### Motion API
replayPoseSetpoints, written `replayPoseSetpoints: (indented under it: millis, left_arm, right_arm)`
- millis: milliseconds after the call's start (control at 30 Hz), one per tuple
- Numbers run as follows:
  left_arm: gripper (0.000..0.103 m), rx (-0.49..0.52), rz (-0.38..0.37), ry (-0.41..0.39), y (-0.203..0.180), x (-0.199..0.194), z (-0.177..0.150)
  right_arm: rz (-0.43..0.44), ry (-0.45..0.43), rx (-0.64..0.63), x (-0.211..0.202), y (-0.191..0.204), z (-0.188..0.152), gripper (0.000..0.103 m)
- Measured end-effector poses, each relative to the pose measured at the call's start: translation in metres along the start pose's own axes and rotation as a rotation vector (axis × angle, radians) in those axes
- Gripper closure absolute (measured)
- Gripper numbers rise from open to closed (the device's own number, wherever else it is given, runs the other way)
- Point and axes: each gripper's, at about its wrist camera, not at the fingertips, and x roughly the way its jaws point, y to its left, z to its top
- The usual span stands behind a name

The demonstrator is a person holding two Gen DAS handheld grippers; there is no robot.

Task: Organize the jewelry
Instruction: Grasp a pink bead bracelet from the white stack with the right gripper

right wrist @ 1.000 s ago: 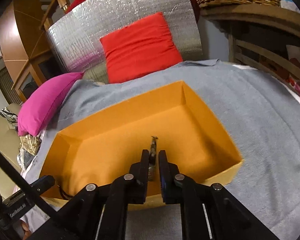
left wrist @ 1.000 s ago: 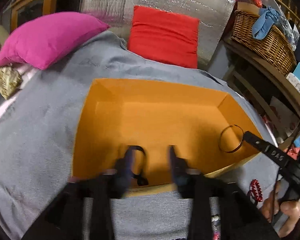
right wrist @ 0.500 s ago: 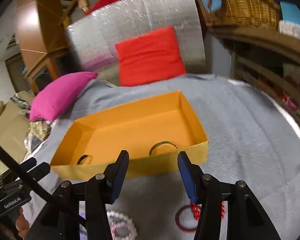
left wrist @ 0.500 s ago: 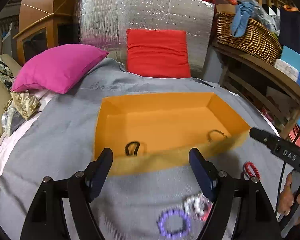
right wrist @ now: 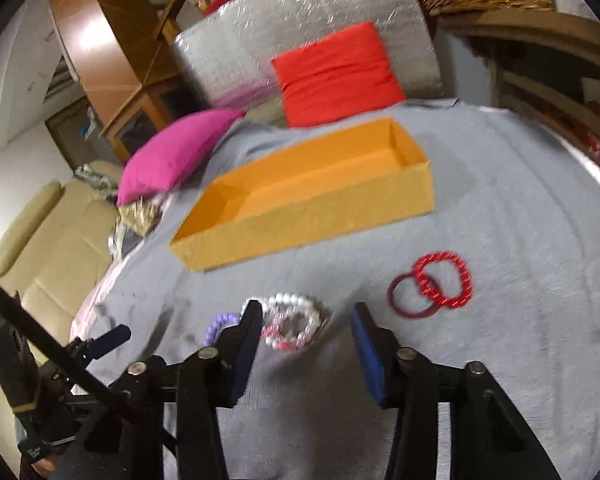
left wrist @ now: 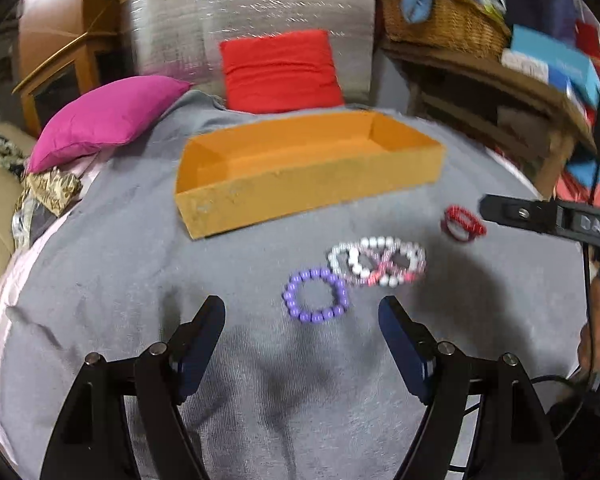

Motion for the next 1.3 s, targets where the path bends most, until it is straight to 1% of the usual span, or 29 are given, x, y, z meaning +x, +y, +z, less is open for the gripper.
replayPoseSetpoints:
  millis: [100, 167, 300, 400, 433, 467, 567, 733, 867, 1067, 1133, 1300]
  left_arm:
    - [0.023, 0.003, 0.02, 0.036, 0.002, 0.013, -0.002]
    - [0.023, -0.024, 0.005, 0.067, 0.008, 0.022, -0.002]
    - [0.023, -0.063, -0.012, 0.103, 0.017, 0.035, -0.001]
    - [0.023, -0.064, -0.011, 0.11, 0.017, 0.037, -0.001]
    - [0.023, -0.063, -0.01, 0.112, 0.017, 0.039, -0.001]
    - [0.023, -0.062, -0.01, 0.114, 0.017, 0.039, -0.001]
    - [0.023, -0.063, -0.009, 0.123, 0.017, 0.043, 0.001]
    - [0.023, -0.071, -0.017, 0.131, 0.017, 0.047, 0.002]
    - [0.023, -0.058, -0.017, 0.137, 0.014, 0.05, 0.002]
    - [0.023, -0.044, -0.012, 0.157, 0.011, 0.058, 0.001]
    - [0.023, -0.05, -0.021, 0.168, 0.012, 0.061, 0.001]
    - [0.023, -0.059, -0.04, 0.132, 0.013, 0.061, 0.009]
  right_arm:
    - [-0.008, 0.068, 0.027, 0.025, -0.005, -0.004, 0.066]
    - [-0.021, 0.106, 0.028, 0.041, -0.005, -0.005, 0.07]
    - [-0.014, 0.166, 0.026, 0.068, -0.003, -0.007, 0.07]
    - [-0.052, 0.192, 0.014, 0.081, -0.001, -0.009, 0.071]
    - [-0.055, 0.197, 0.021, 0.084, -0.002, -0.01, 0.075]
    - [-0.055, 0.199, 0.028, 0.086, -0.003, -0.01, 0.081]
    - [-0.066, 0.178, 0.023, 0.085, -0.003, -0.009, 0.094]
    - [-0.122, 0.104, -0.012, 0.066, -0.004, -0.006, 0.094]
    - [-0.123, 0.055, 0.016, 0.048, -0.014, 0.001, 0.094]
    - [-0.128, 0.028, 0.077, 0.029, -0.036, 0.011, 0.094]
    - [-0.129, 0.016, 0.098, 0.022, -0.044, 0.013, 0.094]
    - [-0.096, 0.022, 0.128, 0.015, -0.053, 0.013, 0.094]
